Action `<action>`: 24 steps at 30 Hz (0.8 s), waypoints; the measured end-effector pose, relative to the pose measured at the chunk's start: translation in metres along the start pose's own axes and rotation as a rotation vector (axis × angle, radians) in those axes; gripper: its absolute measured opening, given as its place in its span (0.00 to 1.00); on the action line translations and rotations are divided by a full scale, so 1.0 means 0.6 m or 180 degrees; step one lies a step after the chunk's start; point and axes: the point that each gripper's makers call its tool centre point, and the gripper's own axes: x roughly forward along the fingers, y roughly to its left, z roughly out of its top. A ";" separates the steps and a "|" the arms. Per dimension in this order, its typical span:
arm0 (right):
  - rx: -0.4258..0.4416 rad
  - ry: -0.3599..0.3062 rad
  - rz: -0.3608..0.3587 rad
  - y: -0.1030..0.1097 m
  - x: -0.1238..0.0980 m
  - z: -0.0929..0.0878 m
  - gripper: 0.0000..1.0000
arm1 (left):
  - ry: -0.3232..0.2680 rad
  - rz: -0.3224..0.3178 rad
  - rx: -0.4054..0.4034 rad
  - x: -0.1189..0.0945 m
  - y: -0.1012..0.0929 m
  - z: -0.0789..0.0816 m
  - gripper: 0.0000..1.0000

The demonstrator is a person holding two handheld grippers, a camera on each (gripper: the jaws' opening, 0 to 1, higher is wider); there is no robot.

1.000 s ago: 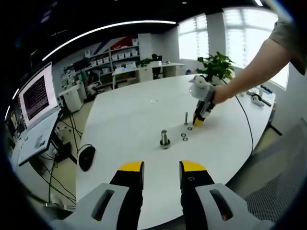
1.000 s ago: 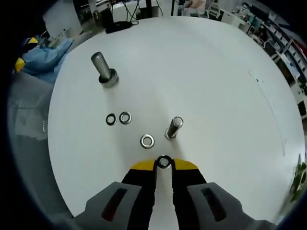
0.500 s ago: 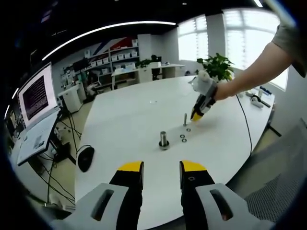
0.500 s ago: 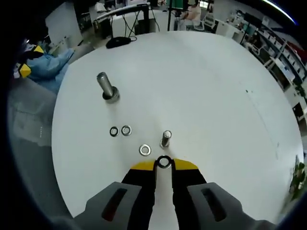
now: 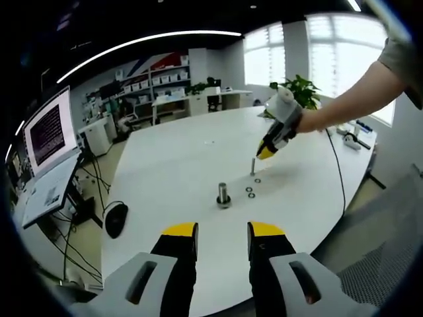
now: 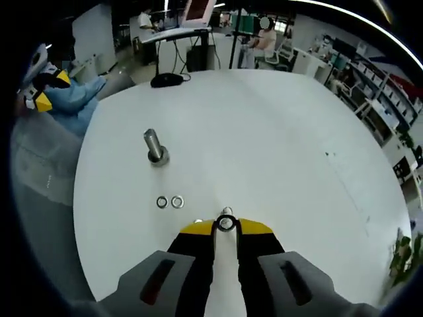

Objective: Place the washer onto the threaded stud by aligning its center hole with the stud, sliding it down to the base, and recovering from edge contact or off-axis alignment until the washer reaches the visible bottom stop.

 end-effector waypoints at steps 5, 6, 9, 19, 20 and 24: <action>-0.0016 -0.0006 0.0000 -0.001 0.008 0.009 0.14 | -0.0005 0.0005 -0.0003 -0.001 0.000 0.000 0.28; -0.0023 0.0003 -0.0005 -0.003 0.011 0.010 0.14 | -0.0007 0.0007 0.0002 -0.001 0.001 0.000 0.28; 0.0010 0.0007 -0.0001 -0.008 0.017 0.012 0.14 | -0.0004 0.0009 0.0008 -0.001 0.001 0.000 0.28; 0.0069 0.0087 0.0029 -0.007 0.027 0.006 0.14 | -0.0023 0.0019 -0.0008 -0.002 0.004 0.001 0.28; 0.0055 0.0099 0.0028 -0.005 0.027 0.005 0.14 | -0.0027 0.0020 -0.0007 -0.002 0.004 0.002 0.28; 0.0091 0.0127 0.0036 -0.005 0.029 0.003 0.14 | -0.0028 0.0019 -0.0007 -0.002 0.003 0.001 0.28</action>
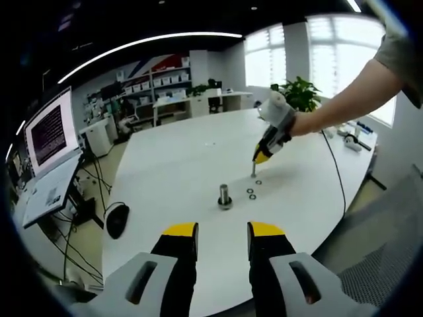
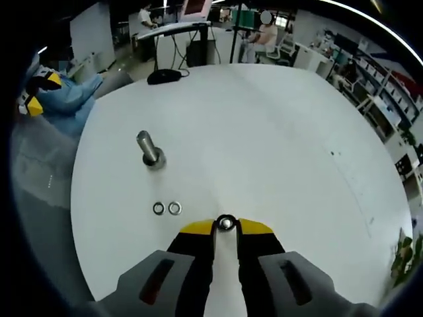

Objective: Place the washer onto the threaded stud by aligning its center hole with the stud, sliding it down to the base, and recovering from edge contact or off-axis alignment until the washer reaches the visible bottom stop.

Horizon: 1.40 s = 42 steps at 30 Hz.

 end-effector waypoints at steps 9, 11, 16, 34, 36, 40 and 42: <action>0.0009 0.0009 -0.0008 -0.001 0.002 -0.004 0.15 | -0.0010 -0.0009 -0.0006 0.000 0.000 0.001 0.28; -0.0013 0.0040 -0.0016 0.001 0.001 -0.007 0.16 | -0.0017 -0.0004 -0.0015 0.000 0.000 0.001 0.28; -0.0021 0.0035 -0.0025 0.002 0.001 -0.009 0.16 | -0.0031 0.0029 -0.0014 -0.002 0.004 0.003 0.28; 0.0060 0.0144 -0.0030 0.024 -0.041 -0.063 0.17 | -0.0100 0.0054 -0.0024 -0.004 0.007 0.011 0.28; 0.0097 0.0126 -0.0041 0.028 -0.047 -0.065 0.17 | -0.0113 0.0070 -0.0034 -0.005 0.009 0.012 0.29; 0.0225 0.0101 -0.0026 0.037 -0.050 -0.071 0.18 | -0.0160 0.0070 -0.0052 -0.007 0.010 0.017 0.29; 0.0165 0.0154 -0.0026 0.046 -0.050 -0.079 0.18 | -0.0183 0.0066 -0.0067 -0.008 0.009 0.019 0.29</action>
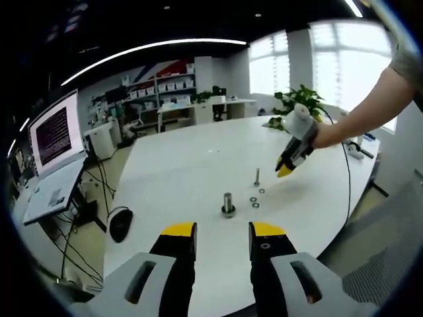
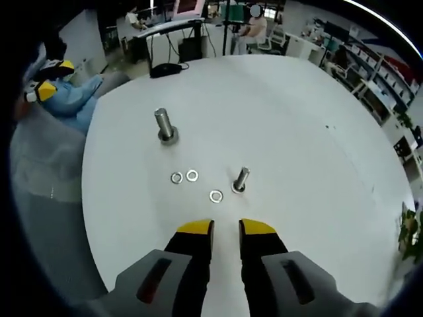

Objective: Place the washer onto the threaded stud by aligning its center hole with the stud, sliding it down to the base, and recovering from edge contact or off-axis alignment until the washer reaches the visible bottom stop.

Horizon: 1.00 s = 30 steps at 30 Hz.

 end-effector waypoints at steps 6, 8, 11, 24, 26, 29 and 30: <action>0.0065 -0.0022 0.0040 0.011 -0.005 -0.006 0.19 | -0.0026 -0.0010 0.0005 0.000 -0.002 0.003 0.29; 0.0065 -0.0024 0.0042 0.014 -0.005 -0.008 0.19 | -0.0038 -0.0001 -0.0004 -0.001 0.000 0.005 0.29; 0.0030 -0.0092 -0.0011 0.017 -0.004 -0.006 0.20 | -0.0032 0.0003 -0.0010 -0.001 0.000 0.003 0.29; 0.0173 -0.0204 0.0062 0.029 0.025 -0.002 0.21 | 0.0046 -0.0001 0.0012 0.002 0.000 -0.006 0.29; 0.0247 -0.0184 0.0050 0.026 0.031 -0.003 0.22 | 0.0048 -0.0003 0.0001 0.002 0.000 -0.006 0.29; 0.0280 -0.0137 0.0080 0.028 0.041 -0.006 0.22 | 0.0052 -0.0006 0.0007 0.002 -0.001 -0.007 0.29; 0.0270 -0.0127 0.0080 0.029 0.043 -0.005 0.22 | 0.0061 -0.0012 0.0003 0.002 -0.002 -0.008 0.29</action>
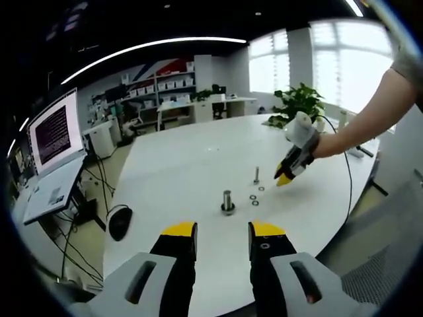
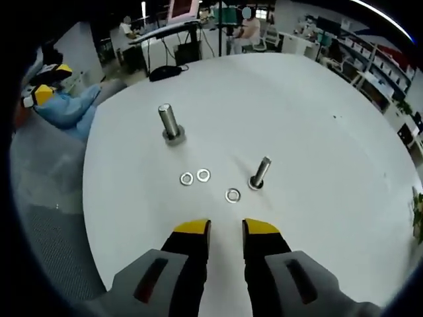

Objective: Place the washer onto the threaded stud by aligning its center hole with the stud, sliding it down to the base, and recovering from edge contact or off-axis alignment until the washer reaches the visible bottom stop.

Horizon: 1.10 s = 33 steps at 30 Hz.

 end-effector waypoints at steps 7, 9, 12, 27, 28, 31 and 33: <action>-0.0024 0.0074 0.0051 0.002 0.020 0.003 0.22 | 0.0026 -0.0013 -0.0024 0.001 0.000 -0.003 0.29; 0.0111 -0.0030 0.0117 0.005 0.024 0.013 0.22 | 0.0040 -0.0032 -0.0035 0.002 -0.003 -0.005 0.29; 0.0210 -0.0004 0.0099 -0.001 0.030 0.011 0.22 | 0.0049 -0.0045 -0.0005 0.003 -0.005 -0.005 0.29; 0.0265 0.0218 0.0072 -0.009 0.061 0.005 0.22 | 0.0065 -0.0055 -0.0048 0.004 -0.004 -0.008 0.29; 0.0276 0.0204 0.0068 -0.012 0.062 0.009 0.22 | 0.0055 -0.0065 -0.0041 0.004 -0.005 -0.007 0.29; 0.0319 0.0246 0.0065 -0.016 0.067 0.011 0.22 | 0.0064 -0.0080 -0.0035 0.005 -0.007 -0.008 0.29; 0.0286 0.0252 0.0042 -0.018 0.067 0.012 0.22 | 0.0065 -0.0080 -0.0046 0.005 -0.006 -0.008 0.29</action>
